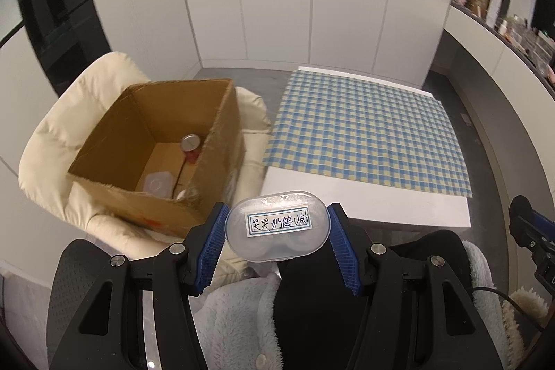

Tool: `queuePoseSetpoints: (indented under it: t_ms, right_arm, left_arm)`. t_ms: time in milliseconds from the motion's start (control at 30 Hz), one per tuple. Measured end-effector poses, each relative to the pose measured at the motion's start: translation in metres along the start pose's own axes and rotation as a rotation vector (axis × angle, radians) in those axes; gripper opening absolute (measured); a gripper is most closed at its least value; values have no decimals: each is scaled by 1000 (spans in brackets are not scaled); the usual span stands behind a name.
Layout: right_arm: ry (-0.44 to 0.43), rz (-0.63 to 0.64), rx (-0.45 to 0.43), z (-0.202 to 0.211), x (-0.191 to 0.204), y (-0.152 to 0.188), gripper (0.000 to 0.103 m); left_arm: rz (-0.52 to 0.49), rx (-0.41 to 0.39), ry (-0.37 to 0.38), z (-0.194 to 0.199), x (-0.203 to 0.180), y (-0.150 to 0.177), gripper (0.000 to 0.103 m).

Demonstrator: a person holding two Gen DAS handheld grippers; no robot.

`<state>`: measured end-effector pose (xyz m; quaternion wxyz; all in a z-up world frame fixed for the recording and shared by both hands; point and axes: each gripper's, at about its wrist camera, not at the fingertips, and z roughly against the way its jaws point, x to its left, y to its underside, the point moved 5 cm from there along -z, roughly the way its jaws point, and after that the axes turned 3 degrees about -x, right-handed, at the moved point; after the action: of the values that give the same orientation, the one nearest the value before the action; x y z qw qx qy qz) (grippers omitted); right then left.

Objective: Organize objects
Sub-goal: 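Carry the clear container and black puff over the cardboard box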

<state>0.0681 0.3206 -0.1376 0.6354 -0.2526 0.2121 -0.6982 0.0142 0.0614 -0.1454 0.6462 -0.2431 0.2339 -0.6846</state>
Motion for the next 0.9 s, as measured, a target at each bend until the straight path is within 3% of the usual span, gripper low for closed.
queuePoseSetpoints:
  t_ms: [900]
  right_arm:
    - [-254,321,40,-36,165,-18,51]
  left_arm:
    - [267,36,-186,14,130,40,58]
